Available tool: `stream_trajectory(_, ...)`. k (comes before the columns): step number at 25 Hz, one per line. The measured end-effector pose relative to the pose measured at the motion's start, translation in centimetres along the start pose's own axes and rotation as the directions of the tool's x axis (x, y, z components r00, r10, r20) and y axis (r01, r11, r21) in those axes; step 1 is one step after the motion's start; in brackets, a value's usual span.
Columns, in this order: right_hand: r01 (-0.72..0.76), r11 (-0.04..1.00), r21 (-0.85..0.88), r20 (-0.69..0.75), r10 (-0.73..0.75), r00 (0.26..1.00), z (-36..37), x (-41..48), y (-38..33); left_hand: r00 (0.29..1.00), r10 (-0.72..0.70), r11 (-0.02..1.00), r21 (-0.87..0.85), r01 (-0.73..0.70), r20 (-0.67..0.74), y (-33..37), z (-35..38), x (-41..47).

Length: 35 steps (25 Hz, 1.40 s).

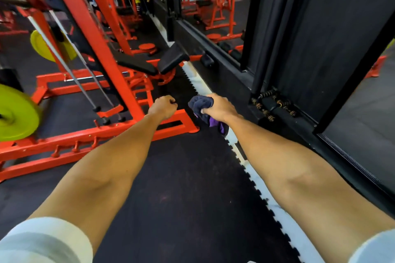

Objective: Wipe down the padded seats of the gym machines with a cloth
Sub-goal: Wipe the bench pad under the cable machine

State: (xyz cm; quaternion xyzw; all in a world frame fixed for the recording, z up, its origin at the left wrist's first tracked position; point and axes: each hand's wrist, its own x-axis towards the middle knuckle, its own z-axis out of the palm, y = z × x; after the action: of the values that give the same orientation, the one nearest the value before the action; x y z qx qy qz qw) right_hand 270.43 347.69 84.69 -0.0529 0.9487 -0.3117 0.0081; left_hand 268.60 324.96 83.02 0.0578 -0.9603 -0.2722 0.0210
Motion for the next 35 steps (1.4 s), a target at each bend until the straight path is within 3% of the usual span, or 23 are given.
stream_trajectory(3,-0.028,0.997,0.078,-0.026,0.030,0.999,-0.4,6.1,1.8,1.000,-0.002,1.000,-0.015,0.002,0.020,1.0,1.4,6.5)
stream_trajectory(7,-0.016,1.000,-0.014,0.015,0.016,1.000,-1.1,14.7,5.8,0.999,0.020,1.000,0.023,-0.020,0.028,3.1,4.5,14.6)
stream_trajectory(10,-0.003,0.997,-0.082,0.042,0.006,0.999,-2.0,21.7,9.1,0.998,-0.024,0.999,0.034,0.022,0.057,5.1,7.2,20.7)
stream_trajectory(18,0.088,0.994,-0.059,0.147,-0.078,0.986,-4.3,39.7,12.3,0.991,-0.137,0.990,0.021,0.137,-0.011,9.5,8.9,33.8)
stream_trajectory(26,0.138,0.990,-0.034,0.228,-0.126,0.965,0.1,57.2,13.0,0.978,-0.204,0.977,0.052,0.206,-0.029,6.3,10.6,49.2)
stream_trajectory(35,0.202,0.978,-0.050,0.266,-0.182,0.947,1.0,76.5,8.8,0.951,-0.298,0.953,0.037,0.302,-0.080,2.3,7.9,66.6)
